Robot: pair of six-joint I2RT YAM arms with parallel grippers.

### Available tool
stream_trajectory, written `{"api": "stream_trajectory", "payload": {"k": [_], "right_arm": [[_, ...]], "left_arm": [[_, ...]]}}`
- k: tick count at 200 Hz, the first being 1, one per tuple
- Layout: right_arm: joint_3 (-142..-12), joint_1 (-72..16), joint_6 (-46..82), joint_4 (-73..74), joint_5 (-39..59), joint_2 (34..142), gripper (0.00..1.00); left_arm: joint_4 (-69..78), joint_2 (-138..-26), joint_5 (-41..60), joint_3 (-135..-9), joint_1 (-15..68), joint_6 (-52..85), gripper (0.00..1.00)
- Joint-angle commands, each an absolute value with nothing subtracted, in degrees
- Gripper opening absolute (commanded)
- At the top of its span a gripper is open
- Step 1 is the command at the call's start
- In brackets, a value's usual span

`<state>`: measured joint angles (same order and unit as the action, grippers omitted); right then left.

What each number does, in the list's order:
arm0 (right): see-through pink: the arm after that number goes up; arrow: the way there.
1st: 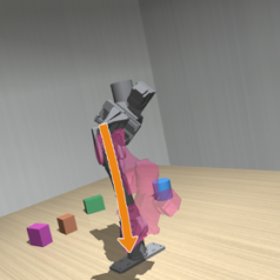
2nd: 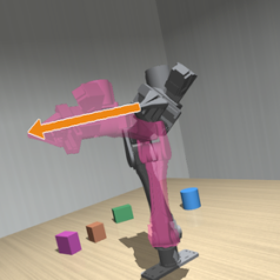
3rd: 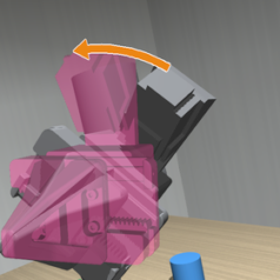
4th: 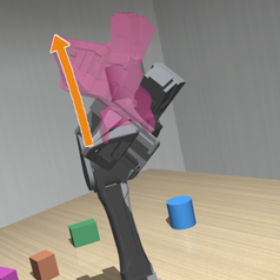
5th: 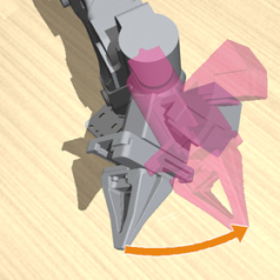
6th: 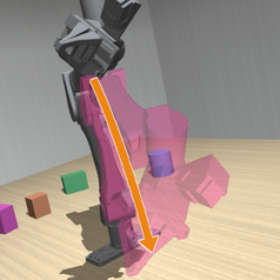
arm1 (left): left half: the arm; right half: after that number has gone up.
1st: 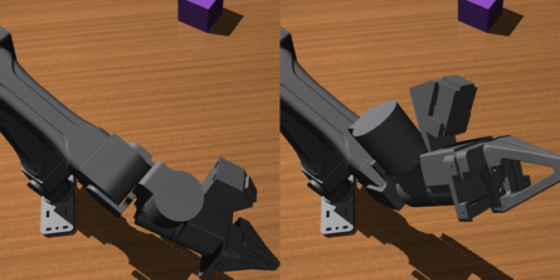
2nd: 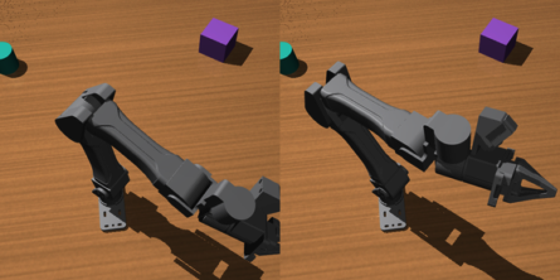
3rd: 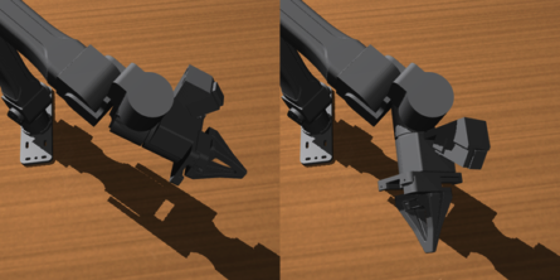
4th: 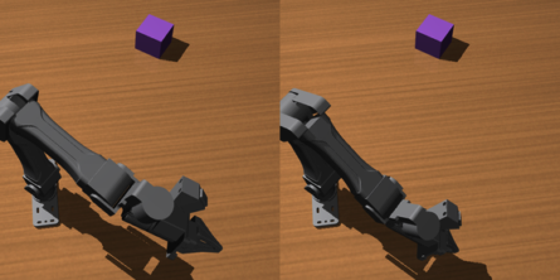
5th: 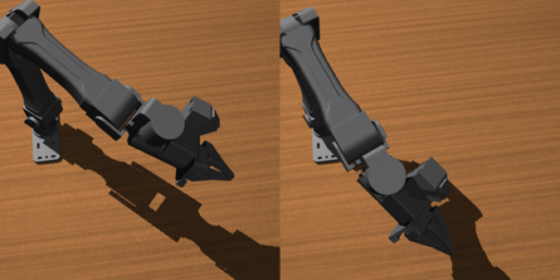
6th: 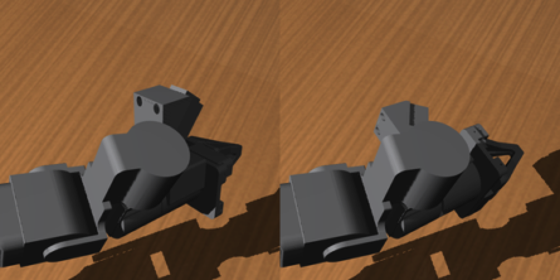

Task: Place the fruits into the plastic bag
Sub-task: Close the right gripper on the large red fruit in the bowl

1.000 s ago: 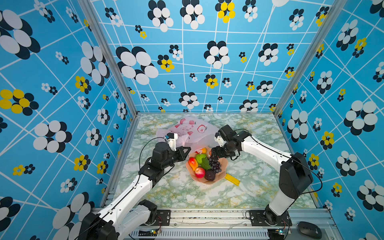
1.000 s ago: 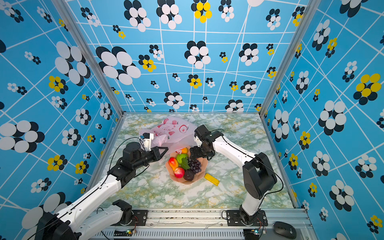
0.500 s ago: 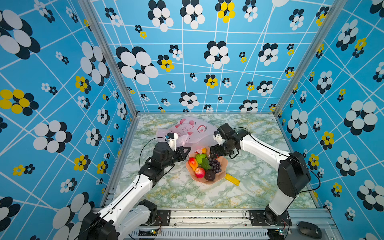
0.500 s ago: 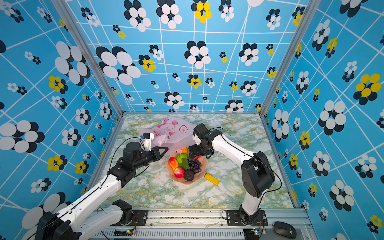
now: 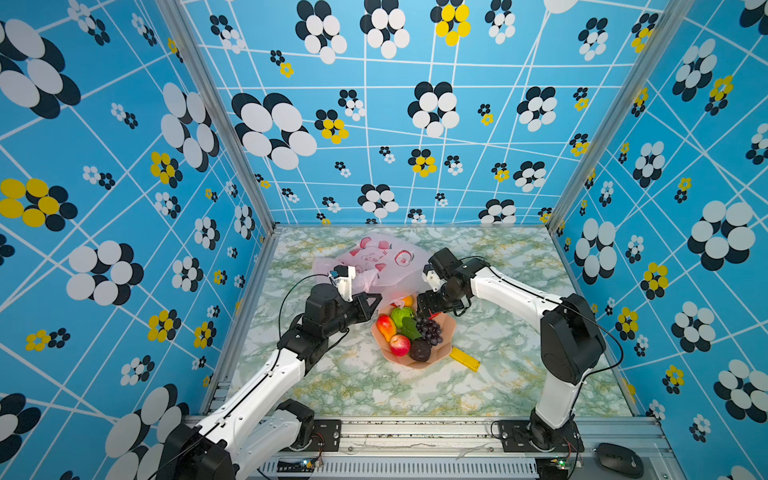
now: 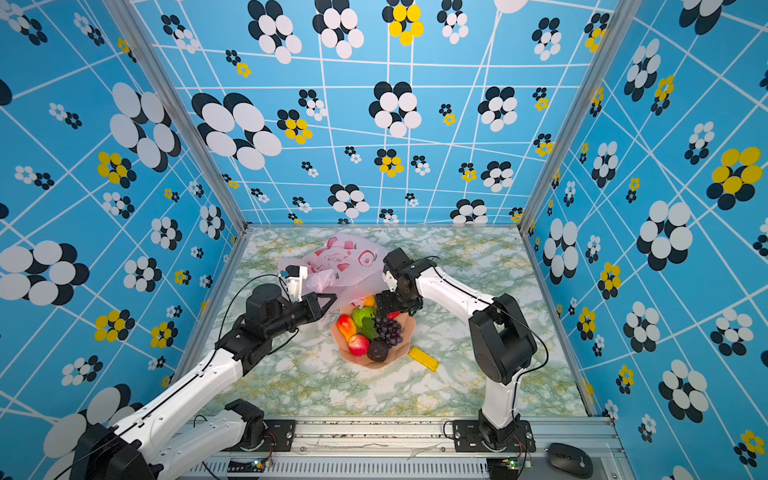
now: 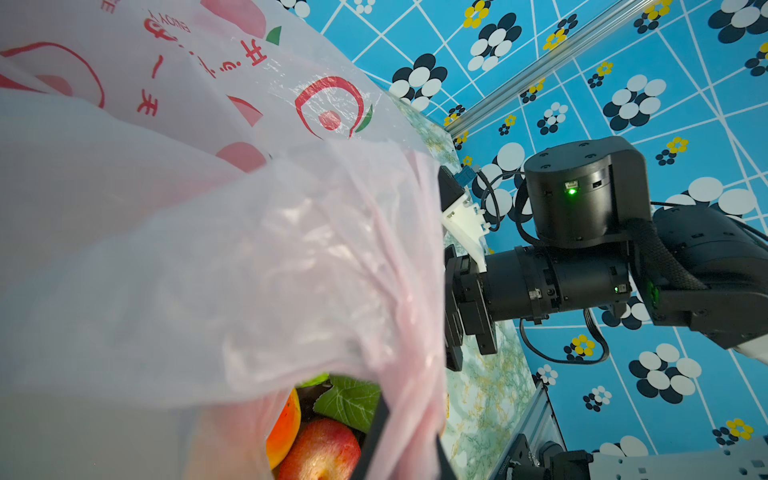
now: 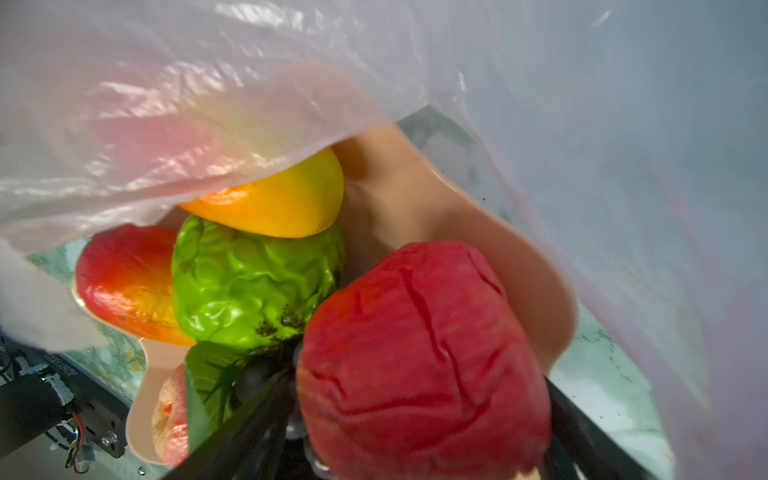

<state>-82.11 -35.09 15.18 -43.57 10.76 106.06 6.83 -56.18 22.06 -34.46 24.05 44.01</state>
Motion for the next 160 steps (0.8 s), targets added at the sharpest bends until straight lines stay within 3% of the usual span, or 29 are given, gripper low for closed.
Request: {"api": "stream_trajectory", "payload": {"k": [1,85,160], "right_arm": [[-84.01,-35.23,14.15,-43.80,10.37,107.72,0.88],[-82.04,-35.18,15.78,-41.97,10.85,104.59,0.64],[-79.69,-34.82,18.69,-39.08,15.74,101.44,0.61]], "left_arm": [[8.18,-55.64,21.61,-34.04,24.43,44.30,0.00],[8.51,-55.68,21.36,-33.66,24.44,44.55,0.00],[8.68,-55.68,21.28,-33.52,24.52,45.04,0.00]]}}
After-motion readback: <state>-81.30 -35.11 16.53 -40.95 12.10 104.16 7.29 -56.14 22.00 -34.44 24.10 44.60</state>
